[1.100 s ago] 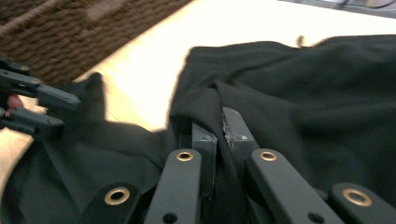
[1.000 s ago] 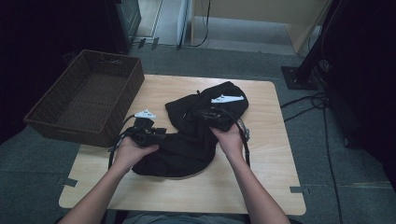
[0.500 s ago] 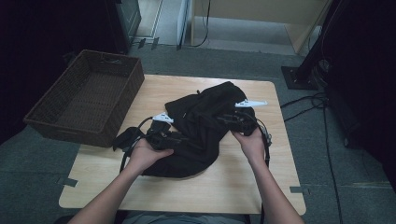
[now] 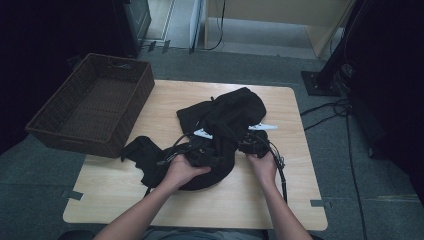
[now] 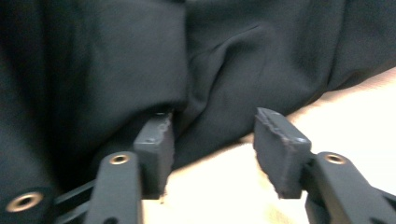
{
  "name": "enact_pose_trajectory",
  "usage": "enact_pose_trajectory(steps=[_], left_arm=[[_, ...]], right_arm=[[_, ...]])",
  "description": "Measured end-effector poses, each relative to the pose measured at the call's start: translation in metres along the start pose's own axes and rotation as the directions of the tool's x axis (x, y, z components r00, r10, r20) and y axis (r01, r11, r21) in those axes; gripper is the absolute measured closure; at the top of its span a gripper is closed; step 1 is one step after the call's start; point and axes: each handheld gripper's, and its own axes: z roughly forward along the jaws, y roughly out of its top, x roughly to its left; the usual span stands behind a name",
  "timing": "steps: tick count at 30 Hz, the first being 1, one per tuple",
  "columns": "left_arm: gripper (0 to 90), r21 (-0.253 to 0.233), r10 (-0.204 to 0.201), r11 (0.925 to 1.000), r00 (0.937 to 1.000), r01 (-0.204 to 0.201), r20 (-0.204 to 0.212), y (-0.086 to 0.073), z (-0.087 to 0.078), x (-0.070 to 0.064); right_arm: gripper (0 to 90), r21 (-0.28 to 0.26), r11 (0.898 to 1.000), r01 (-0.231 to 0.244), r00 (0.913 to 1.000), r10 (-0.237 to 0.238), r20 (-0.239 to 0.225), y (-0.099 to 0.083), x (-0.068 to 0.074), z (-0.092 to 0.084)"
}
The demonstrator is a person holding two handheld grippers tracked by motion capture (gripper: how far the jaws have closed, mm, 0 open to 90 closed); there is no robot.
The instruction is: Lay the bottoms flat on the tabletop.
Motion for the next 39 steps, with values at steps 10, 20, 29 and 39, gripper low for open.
enact_pose_trajectory(steps=[10,20,29,39], left_arm=[[69.7,0.021,0.104,0.9946,0.9750,-0.102,-0.196,-0.011,0.025,0.013],[88.5,-0.046,0.028,0.9984,0.9958,-0.032,-0.087,0.002,-0.020,0.031],[88.6,-0.213,-0.116,0.9710,0.9930,0.109,-0.021,0.028,-0.107,0.069],[84.6,-0.115,-0.156,0.9831,0.9803,0.142,-0.121,0.003,-0.109,0.097]], right_arm=[[54.7,-0.035,0.996,0.077,0.9942,-0.074,0.079,0.000,0.016,0.019],[88.9,0.013,0.998,0.062,0.9975,-0.062,0.034,0.008,0.020,0.017],[89.5,-0.054,0.998,0.032,0.9992,-0.030,0.027,0.025,0.006,-0.016],[87.2,-0.106,0.993,0.051,0.9986,-0.052,-0.006,0.032,0.010,-0.035]])
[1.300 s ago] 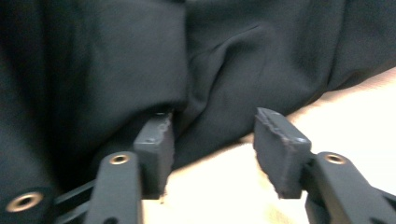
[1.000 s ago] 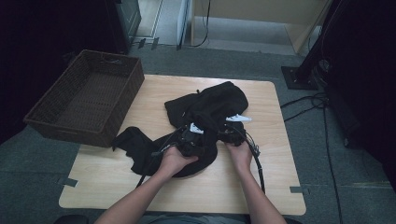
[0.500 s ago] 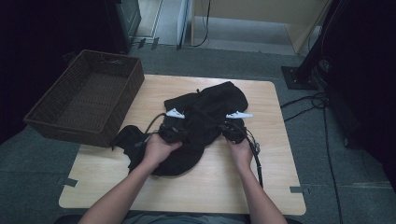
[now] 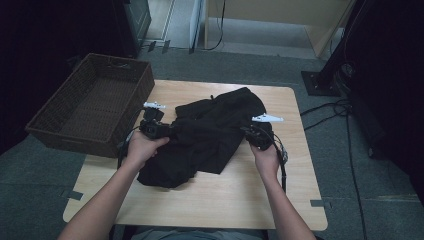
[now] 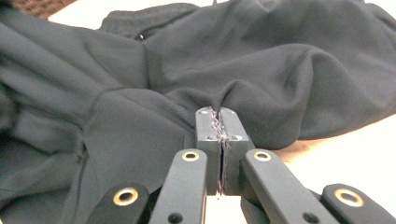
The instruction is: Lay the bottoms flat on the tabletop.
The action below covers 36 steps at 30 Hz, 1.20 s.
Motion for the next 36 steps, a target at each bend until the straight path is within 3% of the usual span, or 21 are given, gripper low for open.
enact_pose_trajectory(steps=[1,2,3,6,7,8,9,10,11,12,13,15,20,21,29,31,33,34,35,36], left_arm=[[84.6,0.018,-0.005,0.9998,0.9998,0.006,-0.018,-0.004,0.004,0.003],[78.2,0.030,-0.008,0.9995,0.9996,0.009,-0.027,-0.007,0.007,0.004],[75.6,0.020,-0.010,0.9997,0.9999,0.010,-0.011,-0.014,0.009,0.004],[75.1,0.045,0.020,0.9988,0.9997,-0.019,-0.012,-0.020,0.015,-0.001],[75.2,0.058,0.030,0.9979,0.9994,-0.029,-0.018,-0.023,0.020,-0.003],[75.2,0.067,0.030,0.9973,0.9994,-0.029,-0.019,-0.026,0.025,-0.004],[75.4,0.096,0.037,0.9948,0.9990,-0.034,-0.025,-0.032,0.036,-0.005],[75.4,0.096,0.037,0.9948,0.9990,-0.034,-0.025,-0.032,0.036,-0.005],[75.4,0.108,0.044,0.9934,0.9985,-0.040,-0.034,-0.035,0.042,-0.005],[75.4,0.116,0.045,0.9924,0.9983,-0.040,-0.038,-0.038,0.047,-0.004],[75.4,0.121,0.039,0.9921,0.9985,-0.034,-0.039,-0.040,0.053,-0.003],[75.7,0.105,0.016,0.9944,0.9990,-0.012,-0.041,-0.041,0.063,0.003],[76.7,0.075,-0.025,0.9967,0.9988,0.029,-0.041,-0.029,0.072,0.013],[75.9,0.068,-0.021,0.9973,0.9977,0.025,-0.064,-0.020,0.078,0.019],[74.5,-0.003,-0.083,0.9965,0.9941,0.083,-0.070,0.006,0.095,0.044],[70.4,-0.051,-0.106,0.9932,0.9933,0.104,-0.045,0.015,0.087,0.044],[69.0,-0.063,-0.102,0.9929,0.9942,0.100,-0.033,0.016,0.081,0.042],[66.7,-0.060,-0.089,0.9943,0.9957,0.088,-0.024,0.018,0.074,0.038],[63.7,-0.050,-0.047,0.9977,0.9986,0.045,-0.026,0.019,0.060,0.029],[62.2,-0.050,-0.047,0.9977,0.9986,0.045,-0.026,0.019,0.060,0.029]], right_arm=[[80.7,0.005,1.000,0.000,0.9999,0.000,-0.011,0.000,0.001,0.000],[73.4,0.010,1.000,-0.003,0.9994,0.003,-0.033,-0.002,0.006,0.001],[71.8,0.012,1.000,0.004,0.9991,-0.004,-0.043,-0.003,0.010,0.001],[70.7,0.014,0.999,0.031,0.9980,-0.030,-0.055,-0.009,0.021,0.003],[68.6,0.036,0.998,0.058,0.9967,-0.056,-0.059,-0.015,0.032,0.011],[68.6,0.036,0.998,0.058,0.9967,-0.056,-0.059,-0.015,0.032,0.011],[67.3,0.073,0.995,0.071,0.9958,-0.066,-0.063,-0.022,0.040,0.023],[67.3,0.073,0.995,0.071,0.9958,-0.066,-0.063,-0.022,0.040,0.023],[67.0,0.107,0.989,0.098,0.9944,-0.093,-0.048,-0.027,0.045,0.035],[67.0,0.107,0.989,0.098,0.9944,-0.093,-0.048,-0.027,0.045,0.035],[66.8,0.136,0.985,0.111,0.9939,-0.109,-0.020,-0.030,0.047,0.046],[66.3,0.160,0.980,0.114,0.9933,-0.115,-0.005,-0.030,0.045,0.054],[68.9,0.132,0.986,0.101,0.9947,-0.103,0.009,-0.022,0.035,0.067],[70.5,0.134,0.987,0.094,0.9950,-0.098,0.020,-0.013,0.027,0.076],[71.3,0.107,0.990,0.091,0.9923,-0.099,0.073,0.019,0.004,0.115],[68.0,0.112,0.991,0.076,0.9921,-0.087,0.090,0.029,-0.003,0.124],[66.4,0.121,0.991,0.060,0.9932,-0.071,0.092,0.032,-0.005,0.125],[65.8,0.142,0.989,0.041,0.9935,-0.056,0.099,0.035,-0.005,0.124],[69.3,0.141,0.989,0.040,0.9939,-0.054,0.097,0.040,0.000,0.113],[70.9,0.111,0.992,0.067,0.9923,-0.078,0.096,0.040,0.005,0.105]])
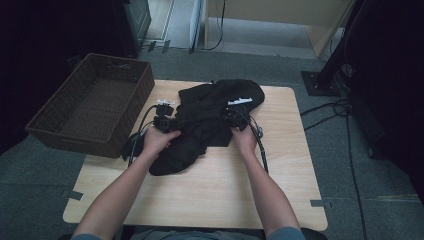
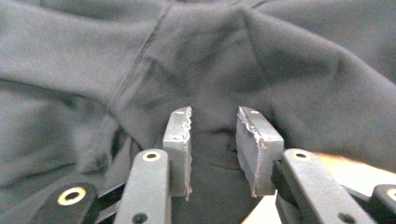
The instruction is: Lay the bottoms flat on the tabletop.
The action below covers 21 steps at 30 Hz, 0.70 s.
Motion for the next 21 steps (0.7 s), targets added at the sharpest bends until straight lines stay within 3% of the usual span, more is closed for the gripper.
enact_pose_trajectory(steps=[1,2,3,5,7,8,11,15,19,21], left_arm=[[62.2,0.006,0.019,0.9998,0.9998,-0.019,0.000,0.000,-0.008,-0.004],[60.6,0.003,0.026,0.9996,0.9996,-0.026,0.003,0.000,-0.016,-0.008],[60.6,0.008,0.038,0.9992,0.9992,-0.038,0.008,-0.001,-0.023,-0.012],[64.1,0.020,0.108,0.9939,0.9940,-0.108,0.019,-0.010,-0.043,-0.025],[65.5,0.029,0.125,0.9917,0.9920,-0.125,0.022,-0.015,-0.047,-0.029],[68.9,0.050,0.144,0.9881,0.9894,-0.145,0.018,-0.027,-0.051,-0.033],[70.6,0.071,0.137,0.9877,0.9898,-0.140,0.039,-0.041,-0.049,-0.032],[70.7,0.144,0.142,0.9790,0.9896,-0.144,0.025,-0.070,-0.029,-0.027],[70.6,0.142,0.154,0.9780,0.9880,-0.153,0.000,-0.074,-0.020,-0.024],[70.5,0.122,0.152,0.9814,0.9883,-0.148,-0.020,-0.071,-0.011,-0.022]], right_arm=[[70.9,0.000,1.000,0.000,1.0000,0.000,0.000,0.000,0.000,0.000],[72.2,-0.043,0.998,0.043,0.9991,-0.044,-0.001,-0.002,0.009,-0.016],[72.2,-0.043,0.998,0.043,0.9991,-0.044,-0.001,-0.002,0.009,-0.016],[72.1,-0.049,0.997,0.055,0.9975,-0.057,-0.042,-0.011,0.022,-0.031],[71.8,-0.047,0.997,0.063,0.9965,-0.065,-0.052,-0.015,0.025,-0.032],[70.5,-0.032,0.997,0.069,0.9952,-0.071,-0.067,-0.023,0.031,-0.030],[69.5,-0.009,0.997,0.075,0.9947,-0.075,-0.070,-0.030,0.034,-0.024],[67.1,0.021,0.996,0.088,0.9945,-0.087,-0.058,-0.038,0.038,-0.008],[67.0,0.012,0.996,0.090,0.9947,-0.089,-0.050,-0.037,0.038,-0.005],[67.8,-0.006,0.996,0.088,0.9951,-0.088,-0.045,-0.035,0.031,-0.001]])
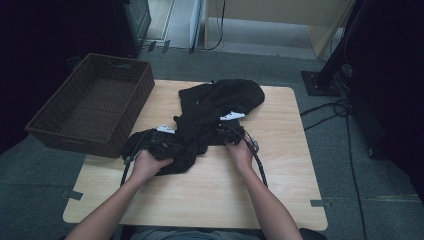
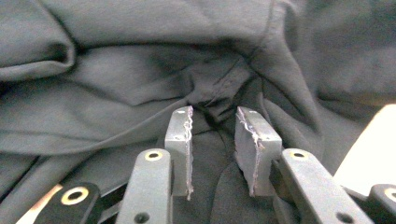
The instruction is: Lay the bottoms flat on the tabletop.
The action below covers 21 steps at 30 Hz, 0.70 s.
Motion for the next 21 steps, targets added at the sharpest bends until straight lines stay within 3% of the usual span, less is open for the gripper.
enact_pose_trajectory(steps=[4,10,13,16,21], left_arm=[[70.7,-0.008,-0.011,0.9999,0.9999,0.011,-0.010,0.011,0.009,0.004],[70.6,-0.032,-0.041,0.9987,0.9983,0.040,-0.041,0.041,0.031,0.016],[69.9,-0.041,-0.058,0.9976,0.9972,0.056,-0.046,0.047,0.035,0.022],[65.5,-0.034,-0.086,0.9959,0.9946,0.084,-0.058,0.053,0.033,0.027],[53.6,-0.036,-0.059,0.9977,0.9981,0.058,-0.018,0.044,0.014,0.021]], right_arm=[[68.6,-0.005,1.000,-0.016,0.9997,0.016,0.015,0.004,-0.010,0.005],[68.5,0.004,0.998,-0.055,0.9969,0.055,0.057,0.022,-0.034,0.022],[67.9,0.003,0.998,-0.060,0.9961,0.060,0.065,0.027,-0.039,0.026],[66.9,-0.001,0.998,-0.059,0.9964,0.059,0.062,0.029,-0.043,0.029],[67.8,-0.004,0.998,-0.065,0.9956,0.065,0.067,0.023,-0.039,0.023]])
